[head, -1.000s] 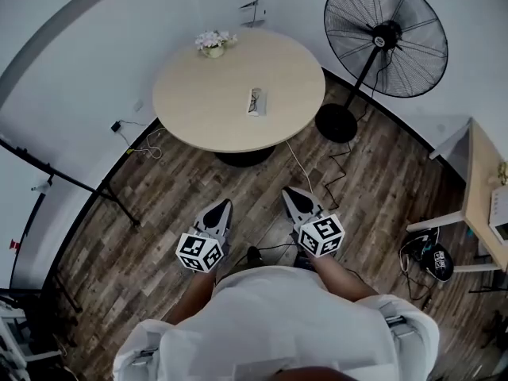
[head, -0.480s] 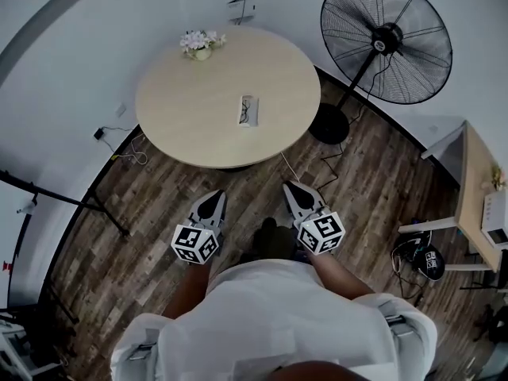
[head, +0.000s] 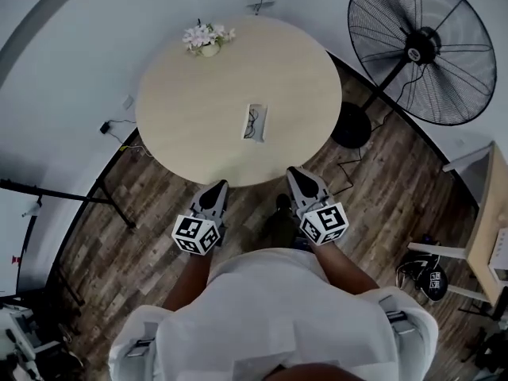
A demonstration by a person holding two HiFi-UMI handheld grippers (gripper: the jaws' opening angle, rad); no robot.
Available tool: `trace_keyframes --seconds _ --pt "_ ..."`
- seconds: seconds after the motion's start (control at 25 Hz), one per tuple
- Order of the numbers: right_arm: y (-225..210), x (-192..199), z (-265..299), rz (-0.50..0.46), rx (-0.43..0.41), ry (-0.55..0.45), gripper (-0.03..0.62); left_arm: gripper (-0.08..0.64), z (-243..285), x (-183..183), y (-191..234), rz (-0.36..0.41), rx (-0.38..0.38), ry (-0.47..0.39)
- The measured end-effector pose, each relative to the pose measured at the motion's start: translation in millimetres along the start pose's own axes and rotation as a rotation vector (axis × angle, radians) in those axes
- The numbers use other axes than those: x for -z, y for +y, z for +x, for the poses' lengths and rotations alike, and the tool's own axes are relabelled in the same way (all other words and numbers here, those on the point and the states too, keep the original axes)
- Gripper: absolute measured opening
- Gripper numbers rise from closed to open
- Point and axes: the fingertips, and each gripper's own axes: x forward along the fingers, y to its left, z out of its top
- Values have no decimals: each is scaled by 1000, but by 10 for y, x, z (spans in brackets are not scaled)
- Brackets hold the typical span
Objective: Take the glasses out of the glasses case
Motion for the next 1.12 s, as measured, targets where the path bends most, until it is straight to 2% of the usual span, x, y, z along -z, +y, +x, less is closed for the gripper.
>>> trace_keyframes --seconds 0.24,0.4,0.6,0.72,0.96,1.12 --pt "-794 -174 639 -8 -73 38 26 12 870 -230 233 -26 -83 15" --pt "-1195 -225 905 7 -130 70 26 12 1229 -239 314 -47 -149 67" --pt "-1628 -228 1372 14 -184 91 26 14 1697 -218 687 -47 -216 140" --pt "-1804 -90 1588 23 -220 120 26 16 1964 -91 880 -45 -248 181" --pt "-1872 181 1898 67 -299 166 26 81 2366 207 1174 -70 -277 290" --pt "-1986 266 2067 85 -306 154 26 103 2657 486 1290 -51 -275 435"
